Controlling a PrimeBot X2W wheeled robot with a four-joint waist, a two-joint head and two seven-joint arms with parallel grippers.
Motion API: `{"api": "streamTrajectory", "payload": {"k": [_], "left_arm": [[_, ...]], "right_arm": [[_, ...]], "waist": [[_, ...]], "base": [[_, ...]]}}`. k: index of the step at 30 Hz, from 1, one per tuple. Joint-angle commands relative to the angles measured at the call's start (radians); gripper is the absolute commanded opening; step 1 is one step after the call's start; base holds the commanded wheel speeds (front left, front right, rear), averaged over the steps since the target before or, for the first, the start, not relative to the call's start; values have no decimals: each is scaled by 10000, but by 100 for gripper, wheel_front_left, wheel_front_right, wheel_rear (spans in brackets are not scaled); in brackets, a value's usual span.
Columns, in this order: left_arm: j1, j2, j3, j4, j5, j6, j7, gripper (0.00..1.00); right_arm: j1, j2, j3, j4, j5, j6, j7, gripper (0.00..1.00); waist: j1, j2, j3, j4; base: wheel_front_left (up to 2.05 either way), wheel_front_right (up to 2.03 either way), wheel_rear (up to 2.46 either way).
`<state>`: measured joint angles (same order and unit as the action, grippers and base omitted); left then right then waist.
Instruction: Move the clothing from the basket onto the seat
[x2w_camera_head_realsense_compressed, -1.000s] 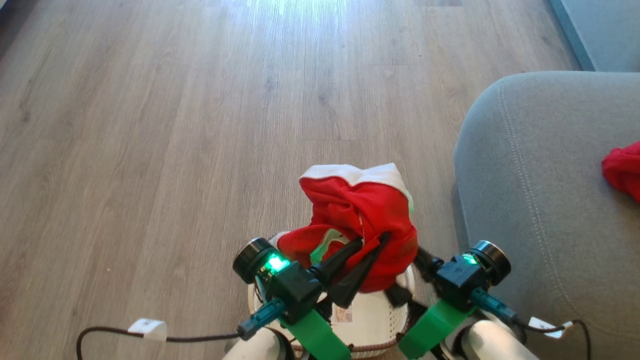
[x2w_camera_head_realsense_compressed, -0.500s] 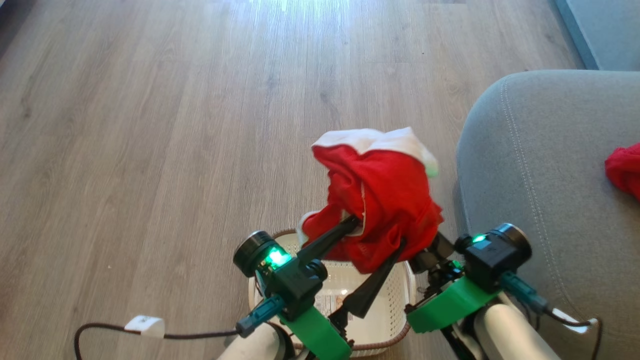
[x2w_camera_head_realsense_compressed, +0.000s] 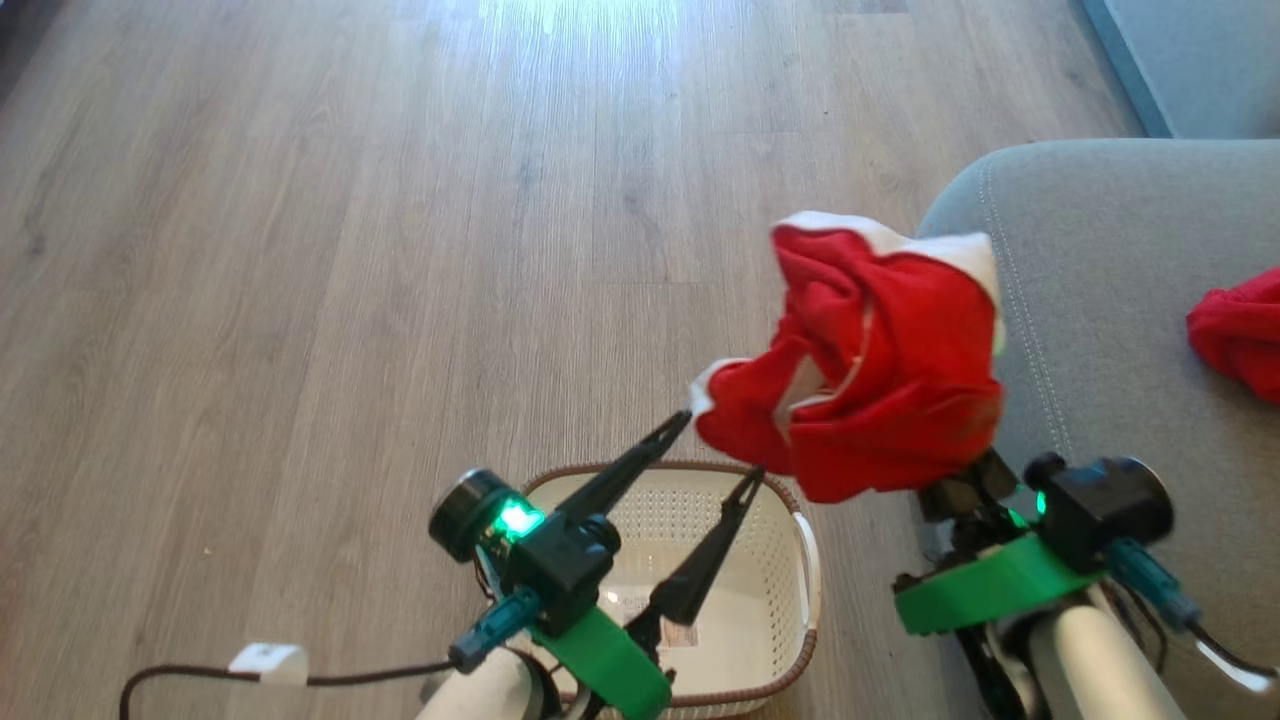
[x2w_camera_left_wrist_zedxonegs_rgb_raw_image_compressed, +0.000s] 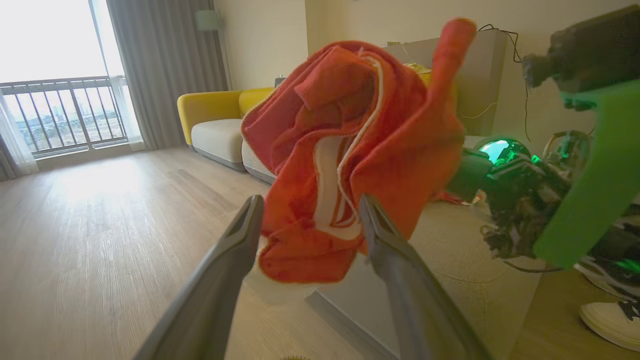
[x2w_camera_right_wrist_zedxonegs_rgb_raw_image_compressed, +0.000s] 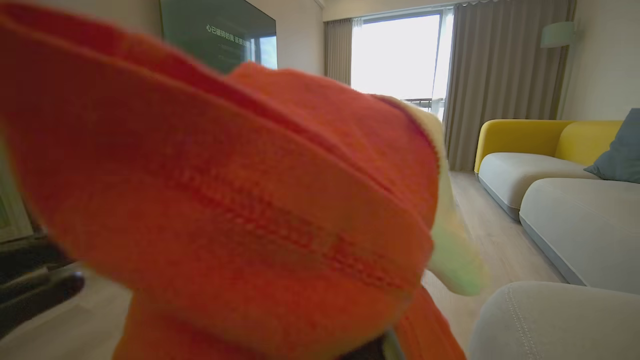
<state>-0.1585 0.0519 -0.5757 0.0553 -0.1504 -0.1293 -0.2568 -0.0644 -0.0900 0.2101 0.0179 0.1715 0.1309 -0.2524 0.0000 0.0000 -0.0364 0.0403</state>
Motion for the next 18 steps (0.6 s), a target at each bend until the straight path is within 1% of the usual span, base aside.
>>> {"api": "streamTrajectory", "payload": {"k": [1,6,10,18], "left_arm": [[-211,-16,371,-258,78,-8,-49,100],[50,18,280,26,266,-11,-49,100],[173,278,-10,273,636,-11,-49,100],[545,406,-169,906,755,-12,-49,100]], "right_arm": [[-136,103,117,-385,-73,-2,-94,0],[294,114,-665,-400,-148,-2,-94,0],[690,95,-1206,-351,-468,-2,-94,0],[1378,310,-2004,324,-399,-2,-94,0]], "waist": [[0,0,-7,-6],[0,0,-51,-46],[0,0,-65,-83],[0,0,-34,-184]], "base": [[0,0,0],[0,0,0],[0,0,0],[0,0,0]]}}
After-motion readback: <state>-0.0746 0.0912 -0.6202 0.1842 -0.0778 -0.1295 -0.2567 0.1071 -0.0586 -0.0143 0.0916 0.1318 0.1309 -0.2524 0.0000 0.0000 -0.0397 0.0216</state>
